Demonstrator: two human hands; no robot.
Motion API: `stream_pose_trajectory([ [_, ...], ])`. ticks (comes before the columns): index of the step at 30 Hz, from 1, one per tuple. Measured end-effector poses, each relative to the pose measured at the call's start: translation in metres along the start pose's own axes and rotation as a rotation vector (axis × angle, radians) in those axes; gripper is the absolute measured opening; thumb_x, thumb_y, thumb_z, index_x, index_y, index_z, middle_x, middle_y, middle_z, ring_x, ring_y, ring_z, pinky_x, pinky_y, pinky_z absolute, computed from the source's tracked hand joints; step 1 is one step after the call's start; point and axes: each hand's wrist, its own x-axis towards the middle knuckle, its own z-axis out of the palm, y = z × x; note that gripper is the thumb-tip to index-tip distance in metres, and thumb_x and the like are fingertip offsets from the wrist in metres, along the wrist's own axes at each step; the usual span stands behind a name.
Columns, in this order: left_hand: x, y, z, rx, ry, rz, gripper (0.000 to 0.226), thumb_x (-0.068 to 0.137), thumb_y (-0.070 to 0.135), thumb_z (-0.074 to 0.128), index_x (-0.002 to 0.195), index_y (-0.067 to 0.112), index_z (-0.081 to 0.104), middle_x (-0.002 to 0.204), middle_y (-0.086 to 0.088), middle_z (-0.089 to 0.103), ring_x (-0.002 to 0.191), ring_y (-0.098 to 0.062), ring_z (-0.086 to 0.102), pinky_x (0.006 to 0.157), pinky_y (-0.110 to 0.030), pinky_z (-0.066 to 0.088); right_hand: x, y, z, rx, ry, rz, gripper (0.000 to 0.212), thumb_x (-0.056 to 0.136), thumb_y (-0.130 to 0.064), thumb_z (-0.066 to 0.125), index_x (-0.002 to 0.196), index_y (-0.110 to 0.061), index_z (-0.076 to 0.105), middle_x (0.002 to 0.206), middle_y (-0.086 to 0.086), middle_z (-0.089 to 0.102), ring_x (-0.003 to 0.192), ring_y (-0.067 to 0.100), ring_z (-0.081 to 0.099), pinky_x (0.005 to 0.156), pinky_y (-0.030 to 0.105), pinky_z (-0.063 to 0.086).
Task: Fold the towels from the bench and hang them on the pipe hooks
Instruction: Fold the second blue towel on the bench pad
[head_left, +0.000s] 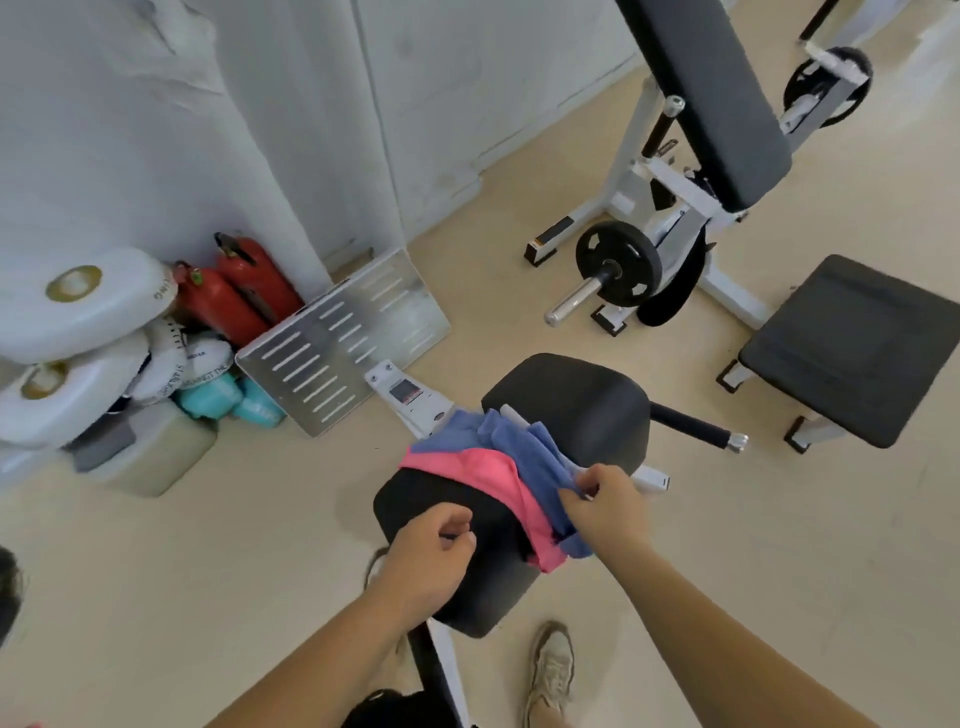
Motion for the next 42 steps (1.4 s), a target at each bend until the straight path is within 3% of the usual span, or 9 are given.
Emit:
stream_pose_trajectory([
  [11,-0.126,0.034,0.033,0.013,0.301,0.299,0.043,0.096,0.022,0.064,0.130,0.045,0.054,0.118,0.032,0.055,0.103,0.015,0.057,0.082,-0.006,0.046,-0.119,-0.006,-0.088,0.155,-0.078,-0.629,0.031,0.077,-0.004,0.067,0.066,-0.023,0.044,0.075,0.002,0.051,0.059,0.011,0.044,0.051,0.028,0.044],
  [14,-0.158,0.046,0.017,0.143,0.395,0.519,0.062,0.091,0.023,0.068,0.140,0.051,0.042,0.140,0.033,0.044,0.126,0.007,0.048,0.101,-0.017,0.047,-0.155,-0.021,-0.119,-0.030,-0.125,-0.854,0.028,0.072,-0.019,0.063,0.066,-0.037,0.041,0.073,-0.009,0.048,0.072,0.010,0.049,0.059,0.023,0.044],
  [17,-0.186,0.057,0.008,0.329,0.375,0.706,0.079,0.089,0.021,0.069,0.155,0.042,0.031,0.165,0.020,0.022,0.150,0.007,0.019,0.120,-0.017,0.023,-0.203,-0.037,-0.139,-0.078,-0.203,-1.007,0.029,0.070,-0.016,0.065,0.067,-0.032,0.041,0.075,-0.007,0.053,0.074,0.016,0.053,0.063,0.035,0.050],
  [19,-0.209,0.067,0.008,0.300,0.321,0.781,0.061,0.090,0.011,0.067,0.142,0.039,0.052,0.149,0.017,0.049,0.134,0.018,0.036,0.110,-0.006,0.030,-0.237,-0.045,-0.148,-0.022,-0.246,-1.078,0.031,0.070,-0.009,0.065,0.066,-0.027,0.041,0.075,-0.003,0.055,0.074,0.019,0.052,0.062,0.039,0.048],
  [22,-0.240,0.064,0.006,0.236,0.342,0.709,0.035,0.086,0.016,0.064,0.112,0.040,0.066,0.091,0.011,0.069,0.087,-0.007,0.063,0.076,-0.031,0.055,-0.273,-0.049,-0.153,0.018,-0.178,-1.092,0.024,0.076,-0.007,0.068,0.070,-0.022,0.050,0.078,-0.001,0.059,0.078,0.021,0.056,0.064,0.036,0.048],
  [26,-0.269,0.039,-0.007,0.184,0.397,0.671,0.017,0.087,0.026,0.060,0.096,0.036,0.070,0.082,0.006,0.069,0.078,-0.014,0.062,0.072,-0.041,0.055,-0.289,-0.046,-0.148,0.093,-0.117,-0.942,0.014,0.087,-0.008,0.069,0.086,-0.018,0.060,0.082,-0.006,0.065,0.080,0.016,0.062,0.072,0.029,0.054],
  [32,-0.315,0.033,-0.023,-0.104,0.489,0.728,0.027,0.094,0.015,0.065,0.085,0.039,0.073,0.086,0.008,0.064,0.084,-0.009,0.063,0.072,-0.015,0.048,-0.291,-0.026,-0.120,-0.090,-0.026,-0.747,0.015,0.094,-0.012,0.058,0.092,-0.027,0.060,0.070,-0.004,0.062,0.064,0.016,0.057,0.053,0.017,0.043],
  [37,-0.329,0.038,-0.032,-0.222,0.558,0.648,0.020,0.097,0.019,0.062,0.083,0.031,0.071,0.082,0.011,0.068,0.075,0.002,0.061,0.067,-0.010,0.047,-0.286,-0.034,-0.122,0.230,0.004,-0.768,0.021,0.092,0.002,0.056,0.084,-0.016,0.061,0.066,0.002,0.058,0.055,0.005,0.048,0.052,0.015,0.041],
  [42,-0.309,0.024,-0.040,0.009,0.564,0.522,0.018,0.088,0.044,0.073,0.075,0.032,0.067,0.068,0.013,0.063,0.062,-0.001,0.054,0.058,-0.015,0.044,-0.251,-0.065,-0.146,0.478,0.172,-0.751,0.023,0.097,-0.003,0.051,0.104,-0.021,0.063,0.096,-0.010,0.066,0.081,-0.011,0.057,0.070,0.014,0.043],
])
